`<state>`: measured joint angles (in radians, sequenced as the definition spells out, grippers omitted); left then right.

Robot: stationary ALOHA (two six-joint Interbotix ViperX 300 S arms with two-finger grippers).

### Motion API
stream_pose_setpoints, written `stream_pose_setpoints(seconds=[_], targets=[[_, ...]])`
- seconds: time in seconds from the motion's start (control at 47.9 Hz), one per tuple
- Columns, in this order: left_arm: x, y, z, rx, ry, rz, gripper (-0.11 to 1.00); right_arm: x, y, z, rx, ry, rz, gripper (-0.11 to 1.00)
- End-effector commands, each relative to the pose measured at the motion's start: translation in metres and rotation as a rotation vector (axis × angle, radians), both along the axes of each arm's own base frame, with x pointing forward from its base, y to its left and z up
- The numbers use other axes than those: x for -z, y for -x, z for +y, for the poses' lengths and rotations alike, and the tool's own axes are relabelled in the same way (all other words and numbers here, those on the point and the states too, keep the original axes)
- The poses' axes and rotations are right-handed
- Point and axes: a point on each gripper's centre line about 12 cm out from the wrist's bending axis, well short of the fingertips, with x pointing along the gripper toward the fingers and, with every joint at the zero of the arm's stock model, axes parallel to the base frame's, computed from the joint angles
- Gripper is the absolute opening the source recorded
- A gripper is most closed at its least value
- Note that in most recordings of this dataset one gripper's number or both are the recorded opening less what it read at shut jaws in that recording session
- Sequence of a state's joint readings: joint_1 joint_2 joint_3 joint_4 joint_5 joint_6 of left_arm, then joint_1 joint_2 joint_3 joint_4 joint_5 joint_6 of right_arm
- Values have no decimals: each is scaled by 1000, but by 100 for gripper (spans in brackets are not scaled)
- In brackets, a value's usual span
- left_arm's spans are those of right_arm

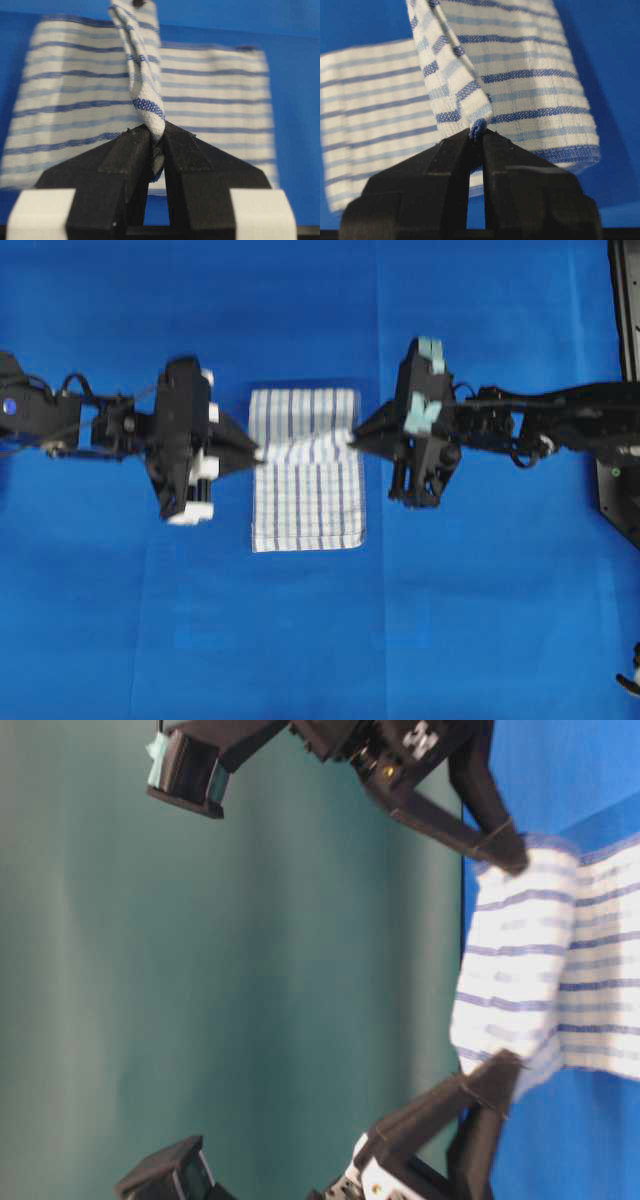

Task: Fold the blue towel.

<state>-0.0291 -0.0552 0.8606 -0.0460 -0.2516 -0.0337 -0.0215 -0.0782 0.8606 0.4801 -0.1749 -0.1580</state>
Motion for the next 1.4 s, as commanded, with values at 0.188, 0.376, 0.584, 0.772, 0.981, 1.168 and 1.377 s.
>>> stream_pose_setpoints(seconds=[0.188,0.376,0.584,0.772,0.981,1.168,1.377], targets=[[-2,-10,-42,110,5,-21,5,-4,1,25,-49,-25,-10,9],[9,-17,-46,122,2,2,5,4,1,32,-69,-28,15,9],[22,-22,-47,120,-1,18,5,8,2,32,-73,-28,32,9],[25,-21,-46,119,-1,25,6,9,2,34,-82,-34,48,10],[27,-15,-38,99,-3,40,31,9,-1,37,-93,-38,56,51],[19,-6,-34,98,-10,53,66,6,-1,37,-92,-39,48,94],[-14,8,-31,109,-26,35,77,-17,3,37,-114,-18,-15,90]])
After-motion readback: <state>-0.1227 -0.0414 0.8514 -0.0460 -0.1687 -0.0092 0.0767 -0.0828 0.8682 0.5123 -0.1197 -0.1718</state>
